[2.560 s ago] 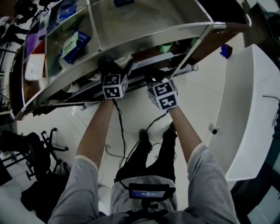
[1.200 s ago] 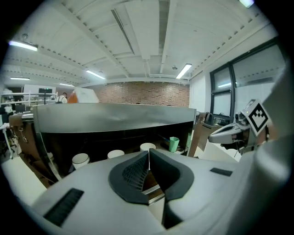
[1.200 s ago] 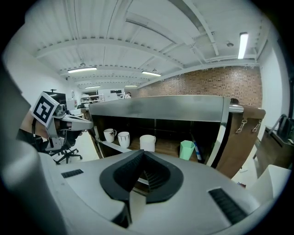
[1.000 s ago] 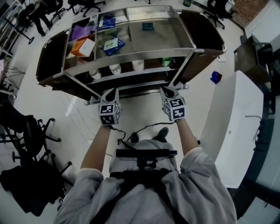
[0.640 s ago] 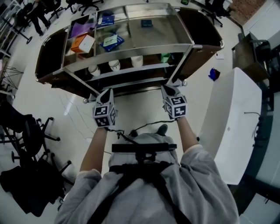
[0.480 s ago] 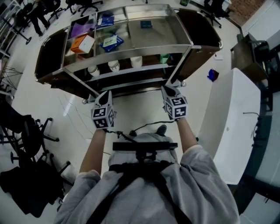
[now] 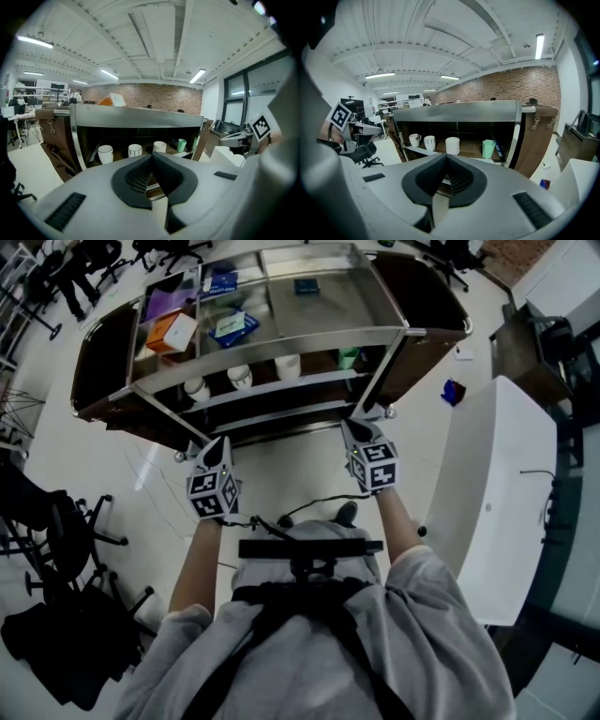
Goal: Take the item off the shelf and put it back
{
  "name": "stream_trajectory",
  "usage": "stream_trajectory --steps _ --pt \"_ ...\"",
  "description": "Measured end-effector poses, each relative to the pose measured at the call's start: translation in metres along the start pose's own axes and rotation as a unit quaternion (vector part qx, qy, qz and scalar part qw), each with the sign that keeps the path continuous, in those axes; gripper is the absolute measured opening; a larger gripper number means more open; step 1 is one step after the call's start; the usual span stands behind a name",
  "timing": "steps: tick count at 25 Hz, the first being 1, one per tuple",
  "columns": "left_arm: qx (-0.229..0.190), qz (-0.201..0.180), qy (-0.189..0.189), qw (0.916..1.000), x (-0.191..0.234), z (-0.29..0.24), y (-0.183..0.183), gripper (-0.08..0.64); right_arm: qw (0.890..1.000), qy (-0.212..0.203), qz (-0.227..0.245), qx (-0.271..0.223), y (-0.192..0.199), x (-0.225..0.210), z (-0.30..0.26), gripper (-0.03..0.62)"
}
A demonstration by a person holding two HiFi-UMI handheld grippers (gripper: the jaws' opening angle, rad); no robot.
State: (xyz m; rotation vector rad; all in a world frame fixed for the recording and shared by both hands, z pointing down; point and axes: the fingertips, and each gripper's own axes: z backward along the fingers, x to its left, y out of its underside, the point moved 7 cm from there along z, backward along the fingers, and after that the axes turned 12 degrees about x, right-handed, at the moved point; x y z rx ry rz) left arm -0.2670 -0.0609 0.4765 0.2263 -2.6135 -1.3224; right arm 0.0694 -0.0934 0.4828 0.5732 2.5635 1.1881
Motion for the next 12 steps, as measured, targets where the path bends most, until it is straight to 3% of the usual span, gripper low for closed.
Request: stream_trajectory --steps 12 --pt "0.012 -0.001 -0.002 0.9999 0.014 0.006 0.014 0.006 1.0 0.002 -0.003 -0.001 0.002 0.008 -0.004 0.006"
